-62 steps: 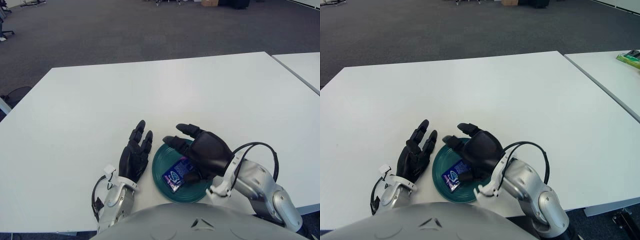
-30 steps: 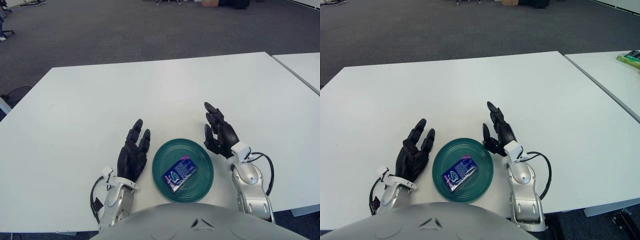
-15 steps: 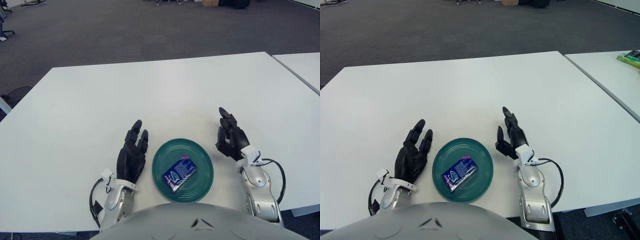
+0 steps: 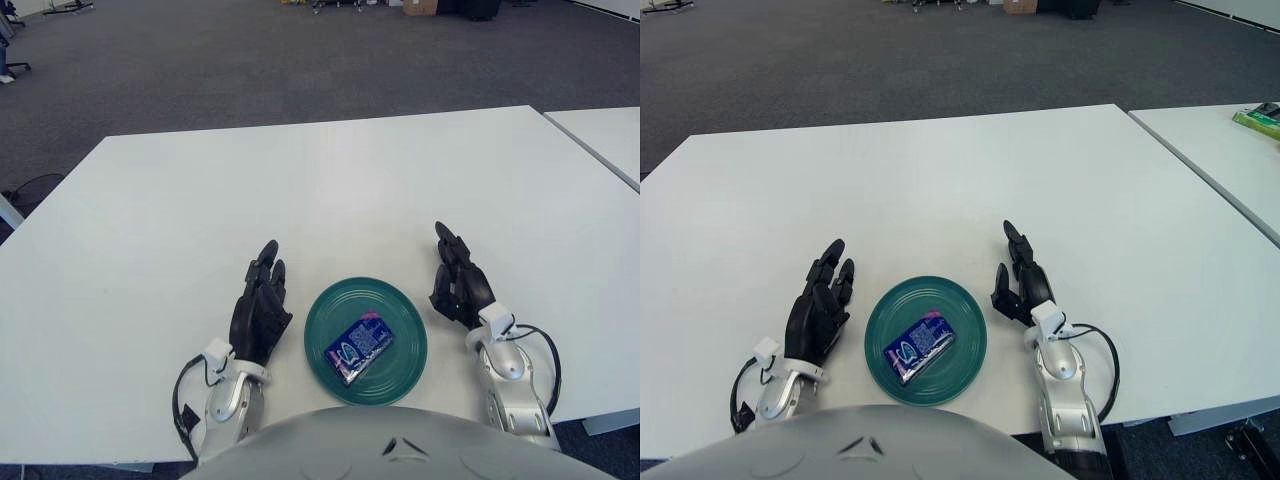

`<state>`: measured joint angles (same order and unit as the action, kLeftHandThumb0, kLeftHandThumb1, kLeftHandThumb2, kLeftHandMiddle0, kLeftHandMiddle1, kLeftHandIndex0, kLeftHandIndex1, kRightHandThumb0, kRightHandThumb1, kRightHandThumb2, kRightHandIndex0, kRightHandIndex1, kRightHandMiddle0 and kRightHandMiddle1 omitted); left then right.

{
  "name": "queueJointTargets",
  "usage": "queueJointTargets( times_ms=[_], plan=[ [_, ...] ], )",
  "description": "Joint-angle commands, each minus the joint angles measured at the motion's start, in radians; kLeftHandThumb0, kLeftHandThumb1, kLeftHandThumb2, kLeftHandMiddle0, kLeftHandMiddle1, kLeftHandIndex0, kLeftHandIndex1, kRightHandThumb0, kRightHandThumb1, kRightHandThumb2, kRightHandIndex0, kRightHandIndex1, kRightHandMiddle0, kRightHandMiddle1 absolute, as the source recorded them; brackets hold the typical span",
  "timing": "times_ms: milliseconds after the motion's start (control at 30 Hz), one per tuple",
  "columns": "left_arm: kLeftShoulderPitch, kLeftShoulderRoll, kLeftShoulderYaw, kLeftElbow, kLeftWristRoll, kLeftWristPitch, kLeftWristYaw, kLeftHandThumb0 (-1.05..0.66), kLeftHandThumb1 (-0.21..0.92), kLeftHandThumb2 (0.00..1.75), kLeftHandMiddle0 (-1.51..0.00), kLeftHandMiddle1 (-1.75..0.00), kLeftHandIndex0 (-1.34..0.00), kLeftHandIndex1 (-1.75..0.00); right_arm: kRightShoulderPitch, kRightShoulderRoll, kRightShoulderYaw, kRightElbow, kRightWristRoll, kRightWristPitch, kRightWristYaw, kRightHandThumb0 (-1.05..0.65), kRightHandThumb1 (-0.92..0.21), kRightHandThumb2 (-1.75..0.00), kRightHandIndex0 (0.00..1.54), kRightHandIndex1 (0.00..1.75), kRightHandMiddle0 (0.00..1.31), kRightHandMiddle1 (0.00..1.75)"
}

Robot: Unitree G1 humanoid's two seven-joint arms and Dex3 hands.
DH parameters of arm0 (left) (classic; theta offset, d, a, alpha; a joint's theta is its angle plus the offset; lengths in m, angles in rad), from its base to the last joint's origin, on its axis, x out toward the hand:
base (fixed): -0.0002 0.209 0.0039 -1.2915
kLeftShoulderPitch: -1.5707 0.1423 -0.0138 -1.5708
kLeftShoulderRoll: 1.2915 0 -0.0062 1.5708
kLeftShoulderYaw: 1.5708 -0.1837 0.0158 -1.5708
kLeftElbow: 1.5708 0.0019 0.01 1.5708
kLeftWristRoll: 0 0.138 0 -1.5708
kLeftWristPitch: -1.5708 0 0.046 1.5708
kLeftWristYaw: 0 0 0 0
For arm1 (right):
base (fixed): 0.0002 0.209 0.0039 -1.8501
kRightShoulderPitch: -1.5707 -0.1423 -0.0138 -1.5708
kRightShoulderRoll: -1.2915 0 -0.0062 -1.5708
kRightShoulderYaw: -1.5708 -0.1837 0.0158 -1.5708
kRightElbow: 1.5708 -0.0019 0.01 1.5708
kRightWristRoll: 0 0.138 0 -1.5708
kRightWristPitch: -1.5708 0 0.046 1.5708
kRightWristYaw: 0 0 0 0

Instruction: Put the gum into the plate.

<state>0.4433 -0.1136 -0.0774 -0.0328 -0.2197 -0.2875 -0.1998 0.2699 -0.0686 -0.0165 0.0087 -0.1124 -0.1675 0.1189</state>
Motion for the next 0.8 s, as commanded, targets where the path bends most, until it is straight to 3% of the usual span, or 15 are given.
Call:
queueJointTargets(
  times_ms=[0,100,267,533,767],
  plan=[
    [-0.091,0.023,0.043,0.147,0.019,0.02,0.022,-1.02,0.92,1.0,0.0,0.0,0.0,-0.21,-0.027,-0.003,-0.004,0.135,0.017,0.032,-0.004,-0.88,-0.92,-1.12,0.07,0.0,0.0,0.08],
    [-0.154,0.034,0.067,0.245,0.029,-0.012,0.021,-1.02,0.92,1.01,0.0,0.0,0.0,-0.18,-0.059,-0.003,-0.007,0.194,0.032,0.023,-0.007,-0.88,-0.92,-1.11,0.07,0.0,0.0,0.09],
    [-0.193,0.024,0.081,0.332,0.064,-0.076,0.046,-1.04,0.92,1.01,0.0,0.0,0.0,-0.17,-0.091,0.003,-0.006,0.259,0.04,0.002,-0.02,-0.88,-0.92,-1.1,0.06,0.0,0.0,0.09],
    [-0.191,0.007,0.083,0.36,0.087,-0.118,0.065,-1.05,0.92,1.04,0.0,0.0,0.0,-0.19,-0.093,0.008,0.007,0.294,0.043,-0.024,-0.036,-0.88,-0.92,-1.09,0.07,0.0,0.0,0.12],
    [-0.168,0.004,0.082,0.342,0.102,-0.09,0.094,-1.05,0.92,1.06,-0.01,-0.01,0.0,-0.21,-0.095,0.018,0.01,0.359,0.052,-0.068,-0.048,-0.85,-0.92,-1.08,0.07,0.0,0.0,0.16]
  ],
)
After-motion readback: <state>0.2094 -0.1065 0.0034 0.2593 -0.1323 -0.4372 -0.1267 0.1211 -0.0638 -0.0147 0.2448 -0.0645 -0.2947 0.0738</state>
